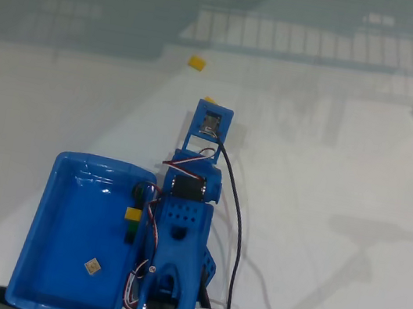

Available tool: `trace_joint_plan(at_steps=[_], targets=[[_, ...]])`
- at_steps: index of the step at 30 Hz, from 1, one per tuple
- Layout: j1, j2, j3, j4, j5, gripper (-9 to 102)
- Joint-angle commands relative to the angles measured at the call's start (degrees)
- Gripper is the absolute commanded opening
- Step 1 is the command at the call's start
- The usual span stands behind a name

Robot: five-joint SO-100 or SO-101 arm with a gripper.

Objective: Pick up all the lego then put into the bin

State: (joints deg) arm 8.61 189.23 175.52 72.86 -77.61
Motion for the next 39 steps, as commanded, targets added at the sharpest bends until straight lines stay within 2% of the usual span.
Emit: trace_joint_plan(at_steps=[1,15,23,29,33,39], targets=[[1.2,1.3,2.2,-0.3,2.8,0],[1.2,1.3,2.2,-0.3,2.8,1],[1.3,1.3,1.9,-4.0,5.3,20],[3.5,0.2,0.7,-10.0,4.8,23],[4.3,-12.7,-7.1,-15.9,7.9,24],[2.6,-45.0,-31.9,-17.4,19.2,24]])
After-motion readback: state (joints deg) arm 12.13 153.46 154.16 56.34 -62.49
